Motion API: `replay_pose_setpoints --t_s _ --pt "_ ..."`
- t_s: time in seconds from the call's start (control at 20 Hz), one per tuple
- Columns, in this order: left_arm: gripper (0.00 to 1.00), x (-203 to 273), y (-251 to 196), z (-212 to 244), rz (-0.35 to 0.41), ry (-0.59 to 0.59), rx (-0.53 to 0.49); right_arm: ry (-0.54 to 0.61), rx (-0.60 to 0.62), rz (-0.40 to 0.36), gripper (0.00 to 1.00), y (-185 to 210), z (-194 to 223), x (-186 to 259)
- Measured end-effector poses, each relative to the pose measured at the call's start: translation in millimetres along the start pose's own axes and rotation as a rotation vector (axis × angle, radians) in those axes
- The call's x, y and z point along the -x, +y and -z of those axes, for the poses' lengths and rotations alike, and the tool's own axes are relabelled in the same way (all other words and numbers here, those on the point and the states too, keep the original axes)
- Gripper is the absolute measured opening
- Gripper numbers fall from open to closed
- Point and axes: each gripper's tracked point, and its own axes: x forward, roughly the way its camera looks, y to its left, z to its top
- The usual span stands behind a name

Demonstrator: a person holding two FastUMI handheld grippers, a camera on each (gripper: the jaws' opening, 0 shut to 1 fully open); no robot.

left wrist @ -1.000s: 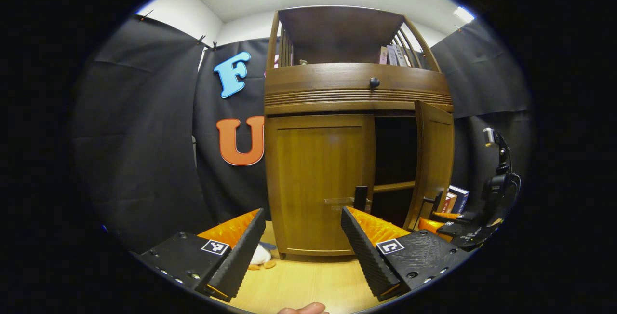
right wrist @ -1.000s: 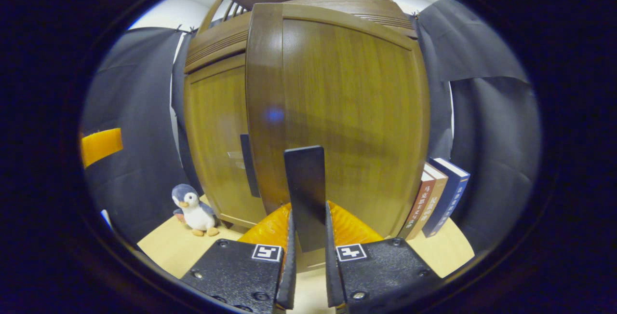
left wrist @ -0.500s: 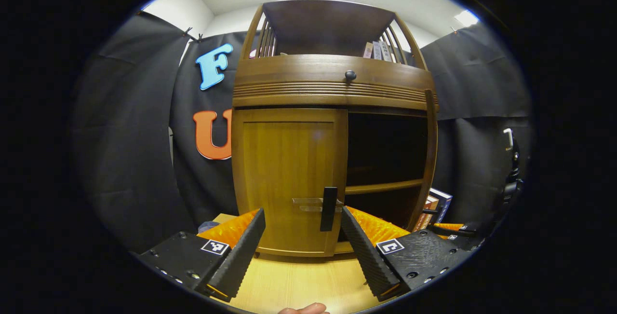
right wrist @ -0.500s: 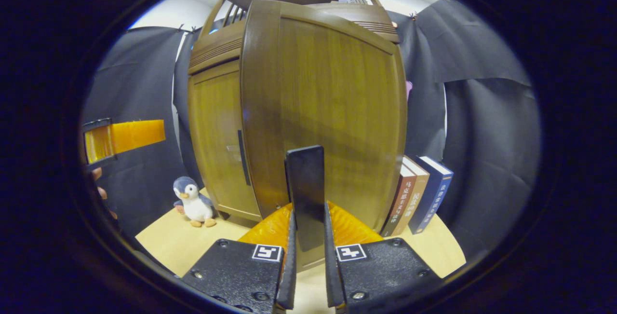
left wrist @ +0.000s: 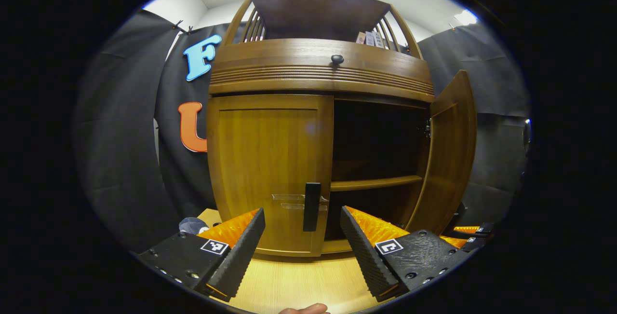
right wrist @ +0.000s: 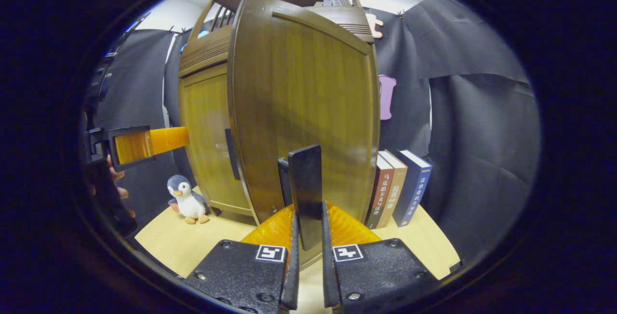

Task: Open the right door of the double-door shoe cabinet with the right hand, and open the left door with the left hand.

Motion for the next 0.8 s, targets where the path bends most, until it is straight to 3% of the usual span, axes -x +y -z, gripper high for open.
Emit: replay_pose_setpoints --t_s 0.3,0.55,0.8 --pt "0.95 -22 -5 1 0.015 0.002 -0.011 -0.003 -0.046 0.055 0.17 -24 3 16" --pt "0.95 -43 -7 13 0.014 0.028 -0.009 -0.004 -0.004 0.134 0.13 -47 5 25" --pt "0.94 -67 -10 29 0.026 0.067 0.007 0.008 -0.064 0.172 0.11 -66 6 30"
